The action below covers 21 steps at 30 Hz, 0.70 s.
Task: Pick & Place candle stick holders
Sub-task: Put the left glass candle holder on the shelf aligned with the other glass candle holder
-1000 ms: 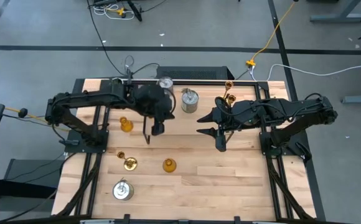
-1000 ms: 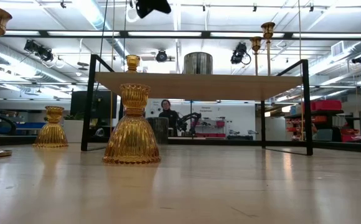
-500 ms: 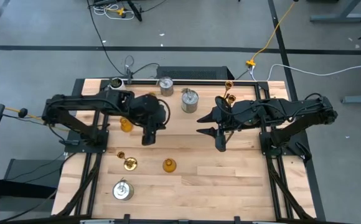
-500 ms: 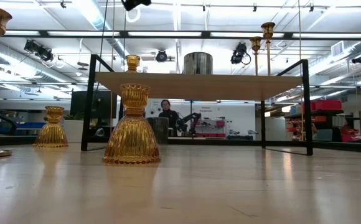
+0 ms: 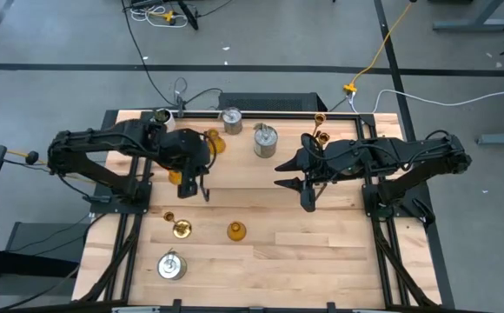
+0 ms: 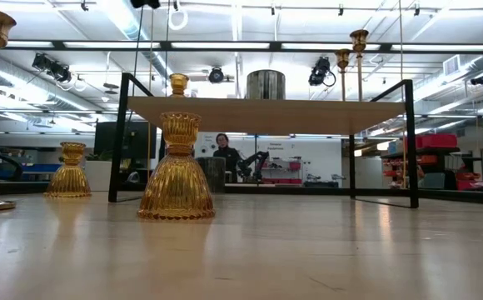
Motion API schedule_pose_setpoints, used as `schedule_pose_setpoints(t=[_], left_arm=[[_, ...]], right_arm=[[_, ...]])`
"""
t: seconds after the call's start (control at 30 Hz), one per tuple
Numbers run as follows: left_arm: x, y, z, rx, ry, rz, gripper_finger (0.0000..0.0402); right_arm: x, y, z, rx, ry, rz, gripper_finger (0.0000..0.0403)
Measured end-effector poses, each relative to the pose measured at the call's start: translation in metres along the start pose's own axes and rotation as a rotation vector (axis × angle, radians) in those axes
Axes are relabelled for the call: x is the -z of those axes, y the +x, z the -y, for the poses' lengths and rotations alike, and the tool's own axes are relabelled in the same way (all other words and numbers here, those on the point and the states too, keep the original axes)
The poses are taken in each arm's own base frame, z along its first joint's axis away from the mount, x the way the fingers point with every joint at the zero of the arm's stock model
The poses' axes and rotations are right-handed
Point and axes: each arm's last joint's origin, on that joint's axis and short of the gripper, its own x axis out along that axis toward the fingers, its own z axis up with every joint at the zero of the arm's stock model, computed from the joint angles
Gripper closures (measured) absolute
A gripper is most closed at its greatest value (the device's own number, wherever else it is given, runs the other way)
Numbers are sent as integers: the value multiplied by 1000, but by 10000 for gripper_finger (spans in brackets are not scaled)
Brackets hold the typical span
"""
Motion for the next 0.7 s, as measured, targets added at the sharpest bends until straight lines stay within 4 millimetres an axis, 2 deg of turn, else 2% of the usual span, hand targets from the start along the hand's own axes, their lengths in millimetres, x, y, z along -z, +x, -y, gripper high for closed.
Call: schedule_pose_setpoints(t=[0.2, 0.7], left_arm=[[3, -12, 0, 9, -25, 45, 395], [5, -12, 4, 25, -6, 34, 395]], right_arm=[[0, 0, 0, 0, 0, -1, 234], [0, 0, 0, -7, 4, -6, 234]])
